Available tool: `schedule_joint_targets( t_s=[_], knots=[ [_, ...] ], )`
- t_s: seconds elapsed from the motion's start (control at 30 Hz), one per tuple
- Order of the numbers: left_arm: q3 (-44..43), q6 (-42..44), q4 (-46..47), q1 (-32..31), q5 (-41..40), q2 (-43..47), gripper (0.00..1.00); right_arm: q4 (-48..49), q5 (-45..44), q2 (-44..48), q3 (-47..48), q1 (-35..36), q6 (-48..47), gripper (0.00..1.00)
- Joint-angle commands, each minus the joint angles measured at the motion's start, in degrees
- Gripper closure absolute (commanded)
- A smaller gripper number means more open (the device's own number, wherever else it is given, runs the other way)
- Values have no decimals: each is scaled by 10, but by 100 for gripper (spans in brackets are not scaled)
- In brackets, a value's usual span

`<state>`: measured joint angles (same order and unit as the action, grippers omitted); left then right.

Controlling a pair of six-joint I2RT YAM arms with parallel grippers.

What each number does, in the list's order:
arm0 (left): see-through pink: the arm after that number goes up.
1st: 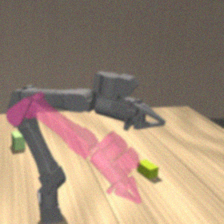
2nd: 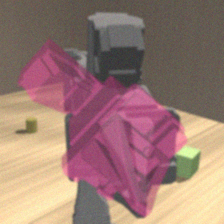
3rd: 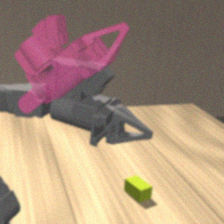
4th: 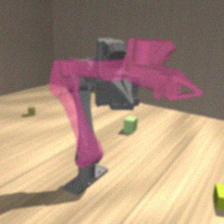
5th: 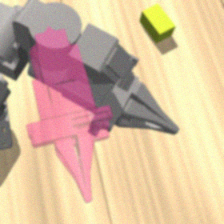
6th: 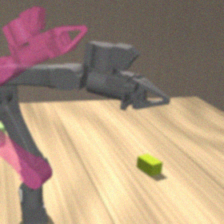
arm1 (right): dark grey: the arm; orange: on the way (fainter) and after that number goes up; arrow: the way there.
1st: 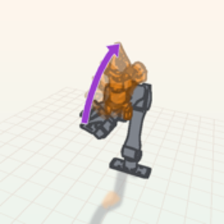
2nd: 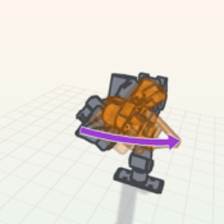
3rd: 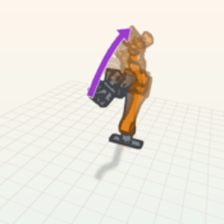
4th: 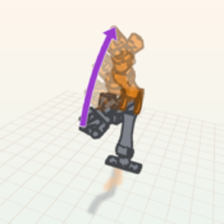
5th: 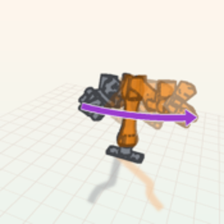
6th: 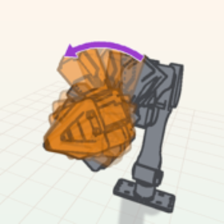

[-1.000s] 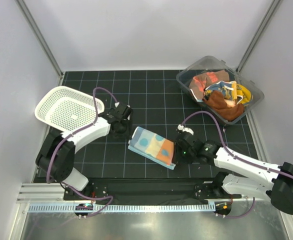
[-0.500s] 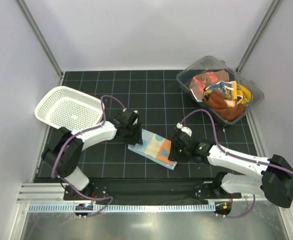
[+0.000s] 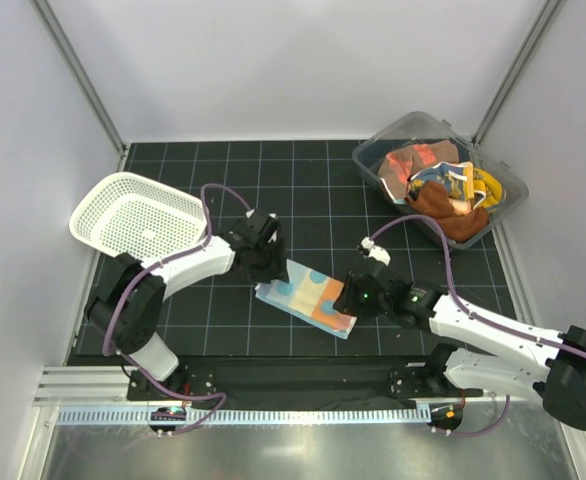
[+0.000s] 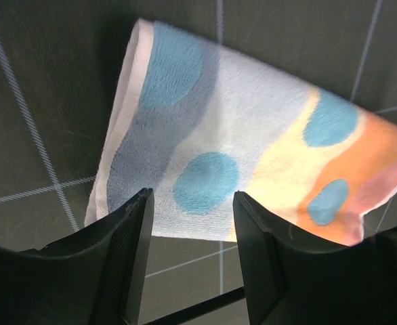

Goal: Fold and stack the towels
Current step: Fold the towel, then neatly place the folded towel into the bin

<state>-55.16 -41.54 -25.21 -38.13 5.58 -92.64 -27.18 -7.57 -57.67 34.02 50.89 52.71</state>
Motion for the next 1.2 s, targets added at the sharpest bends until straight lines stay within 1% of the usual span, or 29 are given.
schedule_joint_targets(
  t_s=[0.0,0.03,0.1,0.13,0.17,0.27,0.33,0.47,0.8,0.9,0.93,1.0,1.1,1.13,1.17],
  knots=[
    [-64,29,-46,0,-50,27,45,35,23,-17,-1,3,11,70],
    [-72,37,-70,1,-72,25,43,47,25,-20,-11,3,14,70],
    [-86,55,-95,2,-100,11,42,73,22,-23,-48,3,26,71],
    [-93,68,-105,4,-110,4,39,81,17,-22,-61,3,30,71],
    [-94,73,-113,5,-114,2,38,95,18,-21,-84,3,33,70],
    [-85,85,-109,13,-102,-1,34,94,9,-16,-110,2,28,70],
    [-81,93,-106,26,-81,-5,34,84,-5,-6,-118,3,25,70],
    [-79,124,-106,64,33,-19,34,67,-12,41,-142,3,20,70],
    [-92,161,-109,79,89,-90,32,61,-12,83,-168,3,13,68],
    [-94,164,-106,81,105,-124,34,60,-13,97,-171,3,13,68],
    [-92,162,-105,81,115,-127,37,59,-14,100,-171,3,13,68],
    [-79,151,-93,81,123,-124,41,56,-14,107,-169,3,13,68],
    [-65,140,-85,81,133,-113,50,53,-13,115,-165,3,12,67],
    [-65,139,-85,81,136,-114,59,54,-12,117,-164,3,12,67],
    [-66,137,-85,80,151,-115,65,54,-12,119,-160,3,10,66]
  ],
)
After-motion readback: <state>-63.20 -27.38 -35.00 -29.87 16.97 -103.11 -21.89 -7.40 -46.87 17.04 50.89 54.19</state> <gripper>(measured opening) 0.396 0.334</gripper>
